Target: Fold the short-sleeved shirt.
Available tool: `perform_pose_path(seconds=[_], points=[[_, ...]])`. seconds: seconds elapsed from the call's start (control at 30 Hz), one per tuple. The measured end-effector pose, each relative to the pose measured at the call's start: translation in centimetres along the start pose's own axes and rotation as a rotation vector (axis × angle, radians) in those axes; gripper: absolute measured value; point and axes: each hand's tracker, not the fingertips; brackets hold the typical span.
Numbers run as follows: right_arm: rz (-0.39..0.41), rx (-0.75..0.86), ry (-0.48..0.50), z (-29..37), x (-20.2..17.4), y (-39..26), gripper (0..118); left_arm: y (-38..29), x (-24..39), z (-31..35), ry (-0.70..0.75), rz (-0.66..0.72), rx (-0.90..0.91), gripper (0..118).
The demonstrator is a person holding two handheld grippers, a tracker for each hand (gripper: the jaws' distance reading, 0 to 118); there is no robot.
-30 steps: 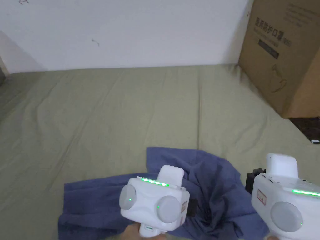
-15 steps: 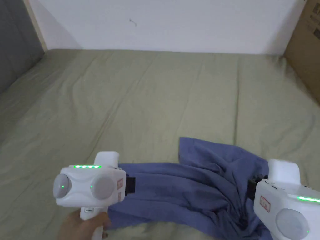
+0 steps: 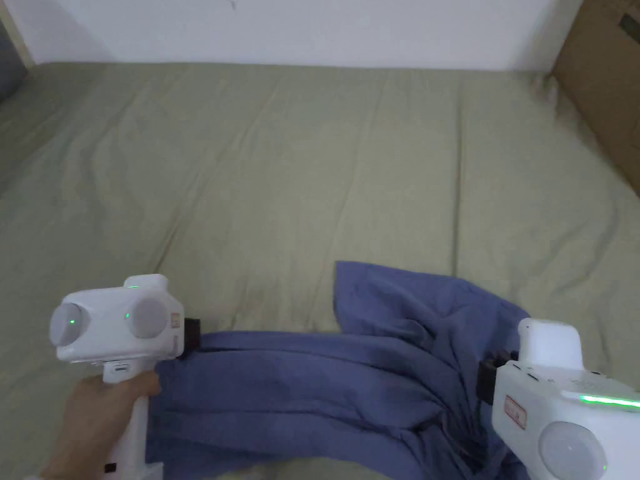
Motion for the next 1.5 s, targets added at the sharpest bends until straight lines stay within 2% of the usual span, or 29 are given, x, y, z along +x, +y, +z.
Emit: perform_pose_path(seconds=[0.03, 0.07, 0.13, 0.2, 0.33, 0.4, 0.43, 0.47, 0.5, 0.53, 0.6, 0.67, 0.77, 0.83, 0.87, 0.9, 0.93, 0.97, 1.0, 1.03, 1.13, 1.23, 1.33, 1.5], points=[[0.001, -0.003, 0.0, -0.1, 0.2, 0.1, 2, 0.1, 0.0, 0.3, -0.014, -0.028, 0.01, 39], [-0.001, -0.007, 0.003, -0.3, 0.5, 0.3, 2, -0.1, 0.4, 0.8, -0.035, -0.06, 0.025, 2], [-0.02, -0.01, 0.024, -0.6, 1.3, 1.0, 2, -0.4, 0.9, 1.1, -0.011, -0.136, 0.02, 3], [-0.061, -0.012, 0.079, -1.2, 2.6, 2.8, 2, -0.3, 0.4, 0.5, -0.012, -0.126, 0.021, 3], [-0.03, -0.019, 0.088, -4.0, 4.3, 7.4, 5, -0.9, 0.0, -1.3, -0.022, -0.1, -0.011, 3], [-0.006, -0.007, 0.089, -6.0, 4.6, 9.8, 31, -1.4, 0.7, -0.9, 0.004, -0.139, 0.022, 4], [0.008, -0.026, 0.105, -7.2, 4.6, 10.8, 56, -1.4, 1.0, -1.0, 0.033, -0.189, 0.04, 4], [0.029, -0.089, 0.136, -9.1, 4.5, 11.9, 91, -1.4, 1.6, -0.8, 0.06, -0.221, 0.033, 4], [0.046, -0.138, 0.159, -10.9, 4.3, 12.5, 103, -1.2, 2.1, -0.4, 0.088, -0.211, 0.03, 4], [0.063, -0.16, 0.14, -12.2, 3.9, 13.0, 103, -1.0, 2.4, 0.0, 0.08, -0.198, 0.027, 4], [0.165, -0.194, 0.103, -15.0, 2.8, 13.4, 103, -0.6, 2.2, 1.4, 0.05, -0.134, 0.069, 4], [0.222, -0.241, 0.095, -17.1, 1.8, 13.3, 103, -0.2, 1.7, 2.6, 0.022, -0.086, 0.101, 4], [0.189, -0.349, 0.098, -20.2, 1.7, 12.7, 93, 0.3, 0.7, 3.6, 0.007, -0.056, 0.13, 3], [0.176, -0.33, 0.097, -19.7, 1.7, 12.9, 93, 0.5, 0.2, 3.7, -0.012, -0.048, 0.127, 3], [0.179, -0.331, 0.096, -19.0, 1.5, 13.3, 79, 0.5, 0.0, 3.7, -0.018, -0.043, 0.13, 3], [0.217, -0.284, 0.093, -18.0, 1.4, 13.5, 59, 0.6, -0.1, 3.7, -0.024, -0.039, 0.133, 3], [0.24, -0.263, 0.077, -17.3, 1.4, 13.4, 29, 0.6, -0.1, 3.7, -0.024, -0.035, 0.131, 3], [0.247, -0.27, 0.075, -16.9, 1.3, 13.4, 18, 0.5, 0.0, 3.8, -0.023, -0.031, 0.133, 3], [0.237, -0.286, 0.083, -16.8, 1.4, 13.5, 18, 0.5, 0.0, 3.8, -0.026, -0.028, 0.136, 3], [0.23, -0.298, 0.074, -16.7, 1.4, 13.4, 2, 0.4, -0.1, 3.9, -0.023, -0.024, 0.135, 3], [0.182, -0.277, 0.072, -15.1, 1.8, 14.0, 2, 0.3, -0.2, 4.8, -0.018, -0.017, 0.143, 3], [0.102, -0.208, 0.106, -11.7, 3.0, 15.7, 2, 0.7, -0.6, 6.7, -0.024, -0.003, 0.182, 3], [0.1, -0.113, 0.058, -7.3, 4.5, 18.2, 2, 2.0, -1.1, 9.2, -0.028, 0.003, 0.241, 3], [-0.016, 0.039, 0.046, 0.9, 8.5, 23.3, 2, 5.6, -2.1, 15.3, -0.024, 0.012, 0.39, 3]])
